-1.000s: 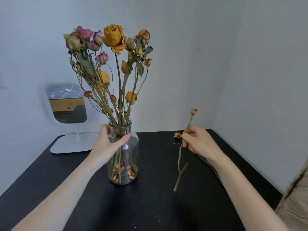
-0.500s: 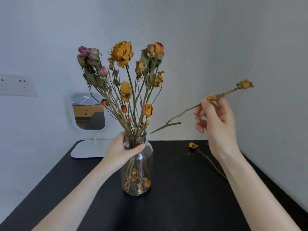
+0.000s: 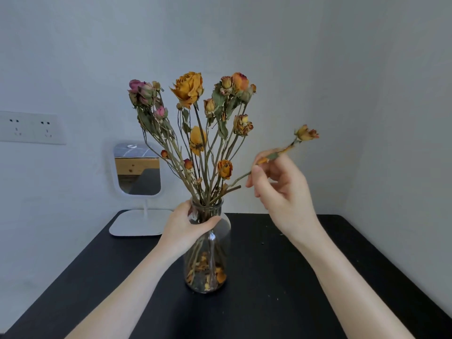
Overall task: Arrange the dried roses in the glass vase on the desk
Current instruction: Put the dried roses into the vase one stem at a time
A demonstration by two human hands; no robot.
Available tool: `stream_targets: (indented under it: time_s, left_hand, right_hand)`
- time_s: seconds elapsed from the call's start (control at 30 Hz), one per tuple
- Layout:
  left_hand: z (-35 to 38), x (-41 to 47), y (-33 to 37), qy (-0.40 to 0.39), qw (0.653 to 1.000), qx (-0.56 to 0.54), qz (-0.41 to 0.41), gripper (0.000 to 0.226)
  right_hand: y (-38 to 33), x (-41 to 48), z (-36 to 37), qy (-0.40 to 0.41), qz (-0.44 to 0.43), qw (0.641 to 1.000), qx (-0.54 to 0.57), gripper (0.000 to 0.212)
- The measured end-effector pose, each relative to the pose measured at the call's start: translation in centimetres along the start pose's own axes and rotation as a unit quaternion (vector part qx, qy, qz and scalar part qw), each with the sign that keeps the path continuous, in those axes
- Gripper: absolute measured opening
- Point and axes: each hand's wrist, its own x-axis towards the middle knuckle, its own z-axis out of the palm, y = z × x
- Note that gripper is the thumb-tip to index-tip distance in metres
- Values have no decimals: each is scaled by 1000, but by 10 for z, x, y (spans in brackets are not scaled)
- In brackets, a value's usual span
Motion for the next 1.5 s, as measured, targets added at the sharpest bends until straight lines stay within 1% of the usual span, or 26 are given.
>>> stream_targets:
  time_s: [0.07,0.2,0.3,0.37,0.43,0.57,0.63,0.7,0.77,0.9,1.07,1.13,1.2,1.3,1.43,1.5]
  left_hand:
    - [0,0,-1,2,1000,-2,2,44]
    - [1,-1,-2,5,1000,-2,8,42]
    - [2,0,-5,5,1000,3,8,52]
    - [2,0,-5,6,1000,2,10,53]
    - [2,0,-4,7,1000,0,10,52]
    - [3,0,-4,5,1000,8,5,44]
    - [3,0,-3,4,1000,8,4,43]
    - [3,-1,-4,6,1000,6,5,45]
    - [2,-1,-3,7,1000,4,7,46]
    - [2,-1,-4,4,1000,7,19,46]
    - [2,0,-4,2,1000,16,20,53]
    - [3,1,-3,1,1000,19,20,50]
    - [2,4,-2,-2,1000,17,11,46]
    - [3,9,-1,-19,1000,2,-8,53]
    - [9,10,-2,-16,999,-46,-15,58]
    - [12,11,-4,10,1000,-10,1,60]
  right_hand:
    - [0,1,4,-16,-4,999,-29,19]
    - [1,6,10,-55,-11,997,-47,13]
    - [3,11,15,-94,-15,993,-67,8]
    - [3,15,17,-106,-16,992,-70,6]
    - [4,19,18,-104,-5,993,-57,7]
    - [10,28,14,-72,42,996,-9,12]
    - [16,29,12,-92,52,994,-38,12]
    - [23,26,14,-143,57,983,-98,15]
    - [28,21,17,-168,58,976,-124,17]
    - [29,18,19,-150,44,978,-136,16]
    - [29,12,19,-159,24,972,-173,17]
    - [28,13,18,-153,13,969,-193,16]
    - [27,15,18,-132,-6,969,-209,16]
    - [26,17,24,-89,-19,973,-211,14]
    - [28,19,34,-69,-1,973,-222,15]
    - [29,23,38,-57,13,969,-240,15]
